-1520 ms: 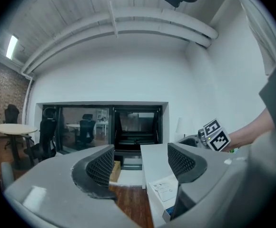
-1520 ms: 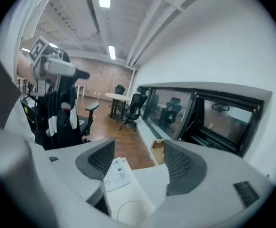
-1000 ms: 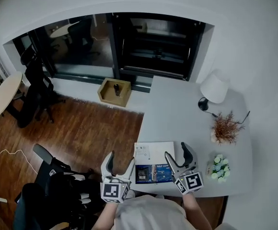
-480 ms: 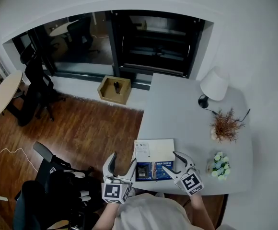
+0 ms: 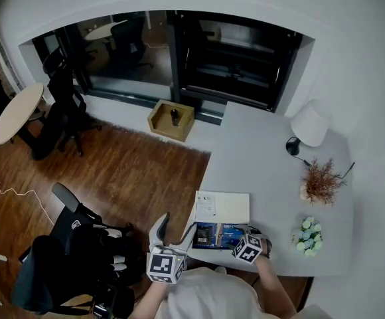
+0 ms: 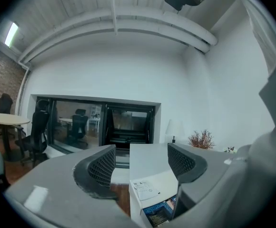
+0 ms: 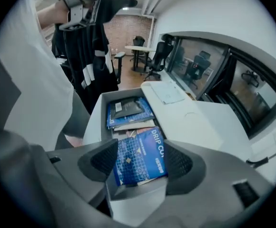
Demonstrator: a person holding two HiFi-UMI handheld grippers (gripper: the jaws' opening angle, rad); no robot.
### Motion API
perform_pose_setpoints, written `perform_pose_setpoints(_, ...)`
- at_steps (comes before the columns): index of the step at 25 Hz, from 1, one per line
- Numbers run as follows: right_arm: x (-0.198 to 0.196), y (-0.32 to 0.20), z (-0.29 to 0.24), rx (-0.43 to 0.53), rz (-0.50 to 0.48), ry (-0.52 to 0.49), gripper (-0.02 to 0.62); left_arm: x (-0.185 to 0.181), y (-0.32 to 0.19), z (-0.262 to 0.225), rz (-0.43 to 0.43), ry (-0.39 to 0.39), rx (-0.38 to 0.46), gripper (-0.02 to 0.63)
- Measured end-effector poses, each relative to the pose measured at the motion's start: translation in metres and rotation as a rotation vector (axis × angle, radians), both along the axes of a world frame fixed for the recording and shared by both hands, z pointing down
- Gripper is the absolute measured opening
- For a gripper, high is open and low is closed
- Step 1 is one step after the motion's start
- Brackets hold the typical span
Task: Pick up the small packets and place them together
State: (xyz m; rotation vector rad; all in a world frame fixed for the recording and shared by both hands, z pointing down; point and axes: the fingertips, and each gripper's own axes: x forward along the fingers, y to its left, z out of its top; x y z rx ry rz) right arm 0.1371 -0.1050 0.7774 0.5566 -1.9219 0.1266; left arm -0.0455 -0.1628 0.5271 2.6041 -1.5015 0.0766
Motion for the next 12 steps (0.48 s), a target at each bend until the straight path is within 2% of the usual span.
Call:
perform_pose_setpoints(4,0.004,-0.005,0.033,-0.053,-0.076,0.106,0.290,-0.007,0.003,0.002,-0.020,-0.002,-0.013,0.344)
perform_pose_setpoints(7,0.006,-0.010,0.045,-0.018,-0.138,0.208,0.282,-0.013,0.004,0.004,-0.039,0.004,-0.025,0.344)
perform_pose_setpoints(12,0.008,-0.012,0.047,-0.002,-0.088,0.194,0.261,-0.021,0.004,0.007,-0.061,0.019,-0.031,0.331)
